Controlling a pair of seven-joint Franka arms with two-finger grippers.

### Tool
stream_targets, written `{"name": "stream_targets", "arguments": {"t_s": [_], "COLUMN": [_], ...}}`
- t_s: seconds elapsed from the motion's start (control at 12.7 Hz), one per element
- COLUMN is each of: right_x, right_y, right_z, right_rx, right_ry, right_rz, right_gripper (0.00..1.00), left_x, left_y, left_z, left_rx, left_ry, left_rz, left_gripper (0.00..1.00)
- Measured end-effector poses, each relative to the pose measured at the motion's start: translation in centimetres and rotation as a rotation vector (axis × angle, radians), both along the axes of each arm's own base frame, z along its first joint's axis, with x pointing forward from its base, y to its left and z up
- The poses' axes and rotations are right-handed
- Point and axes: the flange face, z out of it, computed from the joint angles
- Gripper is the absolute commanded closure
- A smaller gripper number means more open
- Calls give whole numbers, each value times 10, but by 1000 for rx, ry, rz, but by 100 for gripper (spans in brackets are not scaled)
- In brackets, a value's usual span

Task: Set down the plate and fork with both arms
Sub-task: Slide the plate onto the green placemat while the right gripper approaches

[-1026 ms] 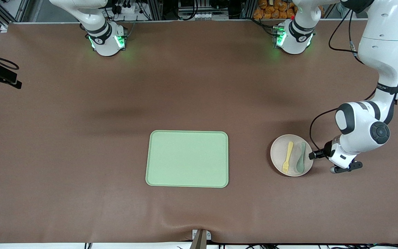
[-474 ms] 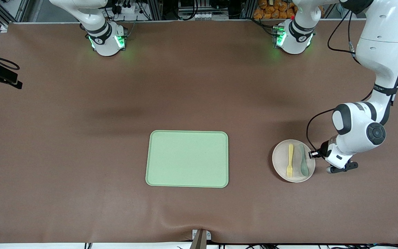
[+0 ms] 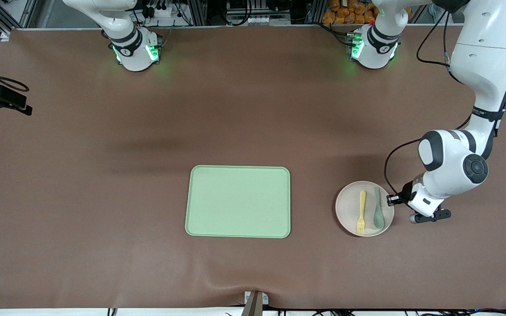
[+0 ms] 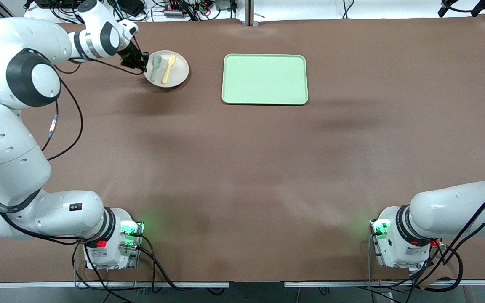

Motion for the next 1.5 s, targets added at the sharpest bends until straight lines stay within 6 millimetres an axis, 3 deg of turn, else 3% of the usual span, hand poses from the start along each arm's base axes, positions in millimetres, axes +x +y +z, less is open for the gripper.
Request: {"name": "stream_targets", "arguments": {"t_s": [0.32, 0.55, 0.95, 1.5], "right_x": [0, 0, 15, 43], "right_y": [-1, -1, 16, 40], "right_z": [0, -2, -28, -86], "right_rx": [9, 19, 28, 30], "right_ry": [1, 4, 49, 134], "right_rz": [-4, -6, 24, 67], "right_gripper": [0, 0, 0, 0], "left_x": [12, 9, -7, -14], "left_y": [-61, -108, -225, -292], "left_z": [54, 65, 42, -19], "left_rx": [-60, -113, -164, -204], "left_ry": [-66, -56, 20, 29], "left_rz": [-63, -39, 28, 6], "left_gripper": [100, 100, 100, 100]}}
